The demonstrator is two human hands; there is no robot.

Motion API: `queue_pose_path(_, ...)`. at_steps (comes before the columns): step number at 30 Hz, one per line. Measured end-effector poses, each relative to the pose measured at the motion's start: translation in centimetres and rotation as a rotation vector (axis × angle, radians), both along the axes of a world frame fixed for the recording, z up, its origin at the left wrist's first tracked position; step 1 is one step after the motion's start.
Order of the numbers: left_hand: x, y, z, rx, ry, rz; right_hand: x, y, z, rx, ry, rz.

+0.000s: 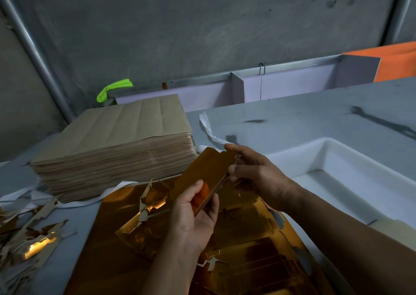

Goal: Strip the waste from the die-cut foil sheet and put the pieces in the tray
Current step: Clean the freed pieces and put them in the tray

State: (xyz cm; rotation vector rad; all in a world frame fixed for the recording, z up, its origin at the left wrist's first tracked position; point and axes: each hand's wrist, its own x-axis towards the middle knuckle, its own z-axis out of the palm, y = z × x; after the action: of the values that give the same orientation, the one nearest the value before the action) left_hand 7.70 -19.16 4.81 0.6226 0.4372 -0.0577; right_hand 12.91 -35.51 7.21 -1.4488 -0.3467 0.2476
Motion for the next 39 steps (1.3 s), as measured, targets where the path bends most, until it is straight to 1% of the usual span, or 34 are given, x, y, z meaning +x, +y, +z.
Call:
queue_pose_path(6,-0.1,0.0,0.0,-0.047,0.001,-0.018,-0.2,-0.1,0.1,0.022,-0.012,0.045)
queue_pose_path(10,-0.4,0.1,0.1,-0.081,-0.003,-0.034,-0.4,0.0,0.5,0.07,0.032,0.074)
queue_pose_path(15,-0.5,-0.1,-0.1,-0.141,0.003,-0.09,-0.4,0.0,0.6,0.096,0.035,0.038)
queue_pose_path(23,-0.4,-0.1,-0.3,-0.142,0.014,-0.105,-0.1,0.0,0.2,0.107,0.033,0.041)
queue_pose_path(25,-0.4,-0.1,-0.3,-0.093,0.019,-0.081,0.0,-0.1,0.1,0.082,0.023,0.049)
queue_pose_path(27,-0.2,-0.1,-0.2,-0.002,0.028,-0.039,0.2,-0.2,0.0,0.047,0.025,0.024)
queue_pose_path(32,0.3,0.3,-0.6,0.339,-0.061,0.059,0.5,0.1,-0.1,-0.088,0.001,-0.087)
queue_pose_path(34,0.3,0.6,-0.6,0.469,-0.112,0.047,0.5,0.1,-0.2,-0.143,-0.02,-0.11)
queue_pose_path(36,0.1,0.8,-0.6,0.593,-0.116,-0.002,0.3,0.1,-0.1,-0.17,-0.03,-0.098)
queue_pose_path(39,0.1,1.0,-0.7,0.693,-0.09,-0.053,0.3,0.2,-0.2,-0.236,-0.005,-0.085)
